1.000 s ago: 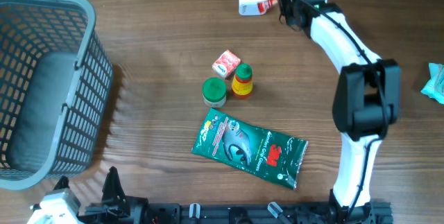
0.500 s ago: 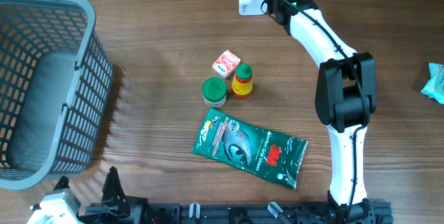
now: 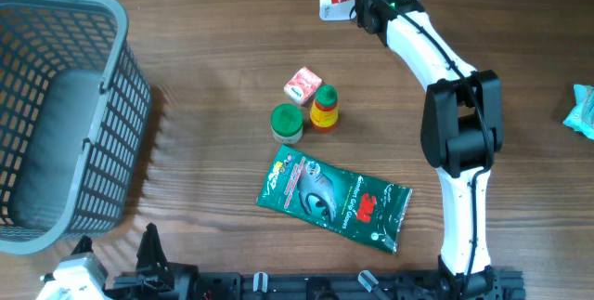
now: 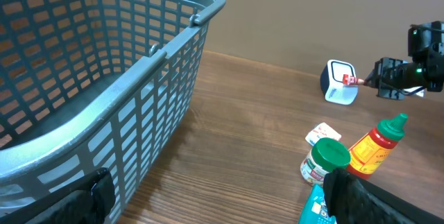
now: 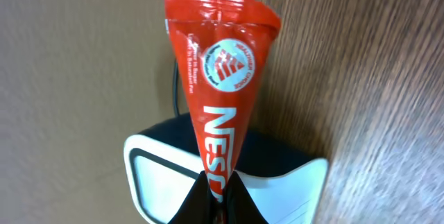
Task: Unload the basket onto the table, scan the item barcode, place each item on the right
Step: 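Carry the Nescafe stick to the scanner with the right gripper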
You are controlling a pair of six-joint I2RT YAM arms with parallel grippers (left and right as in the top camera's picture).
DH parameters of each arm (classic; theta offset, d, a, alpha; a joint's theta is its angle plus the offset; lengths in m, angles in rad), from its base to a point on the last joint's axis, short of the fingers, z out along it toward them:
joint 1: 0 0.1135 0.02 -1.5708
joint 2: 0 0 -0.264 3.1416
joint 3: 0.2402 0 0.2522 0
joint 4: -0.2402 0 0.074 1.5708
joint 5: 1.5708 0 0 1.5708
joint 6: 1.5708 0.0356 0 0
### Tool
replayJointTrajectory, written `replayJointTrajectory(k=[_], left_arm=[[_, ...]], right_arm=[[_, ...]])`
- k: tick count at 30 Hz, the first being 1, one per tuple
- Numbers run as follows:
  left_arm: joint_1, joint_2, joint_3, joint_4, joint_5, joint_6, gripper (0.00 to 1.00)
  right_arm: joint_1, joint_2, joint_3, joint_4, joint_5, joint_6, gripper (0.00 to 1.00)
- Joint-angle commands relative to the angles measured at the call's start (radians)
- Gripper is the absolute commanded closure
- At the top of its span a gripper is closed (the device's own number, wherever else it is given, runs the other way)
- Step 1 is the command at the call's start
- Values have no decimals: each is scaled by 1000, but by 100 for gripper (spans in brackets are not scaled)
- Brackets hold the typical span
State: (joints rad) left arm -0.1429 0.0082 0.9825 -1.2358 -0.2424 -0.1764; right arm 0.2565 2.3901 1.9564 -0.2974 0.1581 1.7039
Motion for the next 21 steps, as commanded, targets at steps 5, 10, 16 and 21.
replayJointTrajectory(k=[5, 10, 16, 21], left_arm=[[6, -3, 3, 1, -13, 12, 0], [6, -3, 3, 1, -13, 12, 0], [6, -3, 3, 1, -13, 12, 0], [6, -3, 3, 1, -13, 12, 0]], right_arm=[[0, 26, 63, -3, 46, 132, 95], [3, 63, 99, -3, 48, 162, 95], [2, 134, 177, -13, 27, 78, 95], [-5, 124, 233, -113, 5, -35, 95]])
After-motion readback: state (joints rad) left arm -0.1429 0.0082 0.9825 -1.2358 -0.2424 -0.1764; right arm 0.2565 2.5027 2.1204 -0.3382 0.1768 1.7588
